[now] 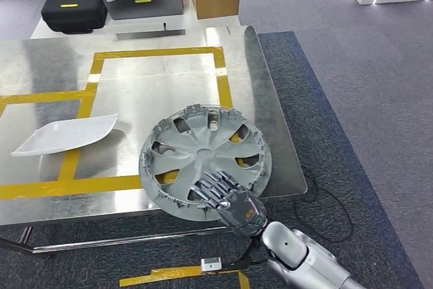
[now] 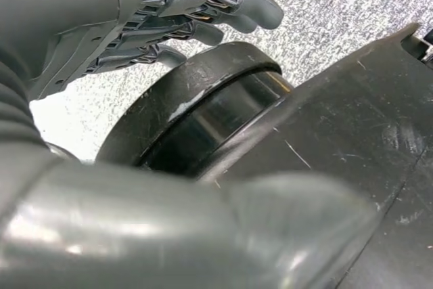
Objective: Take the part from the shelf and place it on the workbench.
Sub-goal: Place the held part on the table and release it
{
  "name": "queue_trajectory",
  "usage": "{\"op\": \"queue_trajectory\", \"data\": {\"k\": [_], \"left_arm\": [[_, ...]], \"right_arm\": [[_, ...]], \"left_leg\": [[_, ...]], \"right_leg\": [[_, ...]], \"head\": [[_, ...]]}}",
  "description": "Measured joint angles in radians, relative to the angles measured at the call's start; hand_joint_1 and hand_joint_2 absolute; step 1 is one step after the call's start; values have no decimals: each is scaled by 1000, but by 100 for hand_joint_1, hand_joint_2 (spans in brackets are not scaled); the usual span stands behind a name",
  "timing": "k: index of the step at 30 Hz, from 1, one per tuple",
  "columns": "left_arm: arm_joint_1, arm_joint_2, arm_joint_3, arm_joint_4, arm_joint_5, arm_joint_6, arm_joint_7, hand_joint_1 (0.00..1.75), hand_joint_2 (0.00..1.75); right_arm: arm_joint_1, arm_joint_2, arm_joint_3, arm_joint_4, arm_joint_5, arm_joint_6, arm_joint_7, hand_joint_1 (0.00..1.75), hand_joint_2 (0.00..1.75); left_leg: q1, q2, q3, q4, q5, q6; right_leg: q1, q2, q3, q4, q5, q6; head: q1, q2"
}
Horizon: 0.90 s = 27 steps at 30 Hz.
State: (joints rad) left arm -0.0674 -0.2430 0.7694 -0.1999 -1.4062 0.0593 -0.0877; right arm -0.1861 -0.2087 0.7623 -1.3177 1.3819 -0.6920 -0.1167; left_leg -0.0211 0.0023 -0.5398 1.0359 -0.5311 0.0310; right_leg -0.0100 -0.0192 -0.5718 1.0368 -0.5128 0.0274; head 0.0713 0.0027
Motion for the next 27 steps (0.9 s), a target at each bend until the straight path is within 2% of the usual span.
{"op": "queue_trajectory", "data": {"k": [20, 24, 27], "left_arm": [[8, 5, -1, 0, -4, -2, 4, 0, 0], [8, 7, -1, 0, -5, -2, 5, 0, 0], [8, 8, -1, 0, -5, -1, 5, 0, 0]], "right_arm": [[20, 0, -28, -12, 41, 0, -12, 0, 175], [27, 1, -35, -15, 50, 0, -15, 0, 175], [30, 2, -41, -17, 52, 0, -15, 0, 175]], "left_leg": [[-2, 0, -1, 2, 0, 0], [-4, 0, -2, 4, -1, 3], [-7, 0, -5, 5, 0, 9]], "right_leg": [[-2, 0, 0, -2, 2, 2], [-4, 0, 0, -3, 4, 5], [-6, 0, 0, -7, 8, 12]], "head": [[0, 0], [0, 0], [-1, 0]]}}
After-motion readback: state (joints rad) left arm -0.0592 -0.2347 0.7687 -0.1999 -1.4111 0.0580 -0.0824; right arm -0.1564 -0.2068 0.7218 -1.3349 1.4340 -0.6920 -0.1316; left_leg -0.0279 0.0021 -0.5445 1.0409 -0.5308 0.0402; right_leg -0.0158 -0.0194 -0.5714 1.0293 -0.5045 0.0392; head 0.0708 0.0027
